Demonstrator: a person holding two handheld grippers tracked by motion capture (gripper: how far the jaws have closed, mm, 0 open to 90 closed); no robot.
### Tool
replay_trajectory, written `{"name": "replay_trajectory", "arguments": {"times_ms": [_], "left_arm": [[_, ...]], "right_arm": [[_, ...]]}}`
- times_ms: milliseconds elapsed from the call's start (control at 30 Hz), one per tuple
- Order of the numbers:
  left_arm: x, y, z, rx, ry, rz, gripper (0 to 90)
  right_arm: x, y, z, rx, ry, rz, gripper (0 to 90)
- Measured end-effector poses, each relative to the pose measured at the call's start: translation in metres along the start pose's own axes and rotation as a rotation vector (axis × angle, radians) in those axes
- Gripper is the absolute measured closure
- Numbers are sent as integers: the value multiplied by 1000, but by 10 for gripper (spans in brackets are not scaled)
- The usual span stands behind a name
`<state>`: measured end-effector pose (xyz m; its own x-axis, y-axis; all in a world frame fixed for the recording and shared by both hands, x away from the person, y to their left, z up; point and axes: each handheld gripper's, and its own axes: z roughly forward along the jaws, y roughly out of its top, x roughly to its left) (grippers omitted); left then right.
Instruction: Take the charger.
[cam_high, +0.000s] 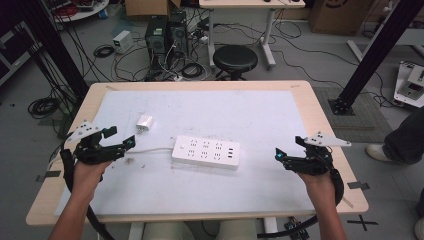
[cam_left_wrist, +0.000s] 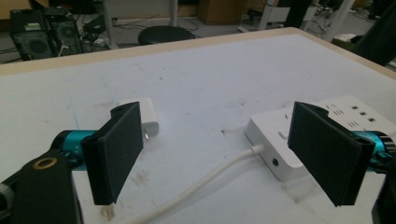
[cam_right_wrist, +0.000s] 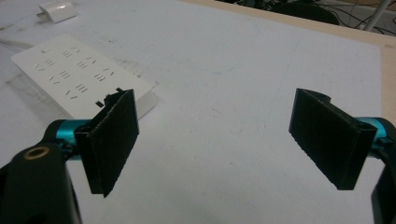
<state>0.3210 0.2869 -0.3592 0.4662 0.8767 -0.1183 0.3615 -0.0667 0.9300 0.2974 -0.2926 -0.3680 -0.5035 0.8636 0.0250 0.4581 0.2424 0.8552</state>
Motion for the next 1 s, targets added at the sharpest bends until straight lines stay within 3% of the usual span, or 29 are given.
{"name": "replay_trajectory", "arguments": {"times_ms": [67, 133, 400, 633, 1000], "left_arm": [[1, 8, 5, -5, 23, -9, 180], [3, 15, 9, -10, 20, -7, 180], [11, 33, 38, 21, 46, 6, 180], [22, 31, 70, 66, 86, 1, 180], [38, 12, 107, 148, 130, -45, 180]], "right_arm": [[0, 1, 2, 4, 2, 2, 161], [1, 2, 3, 3, 4, -6, 162], [-1, 5, 2, 9, -4, -4, 162], [0, 4, 4, 23, -5, -4, 162], [-2, 2, 9, 49, -15, 3, 161]]}}
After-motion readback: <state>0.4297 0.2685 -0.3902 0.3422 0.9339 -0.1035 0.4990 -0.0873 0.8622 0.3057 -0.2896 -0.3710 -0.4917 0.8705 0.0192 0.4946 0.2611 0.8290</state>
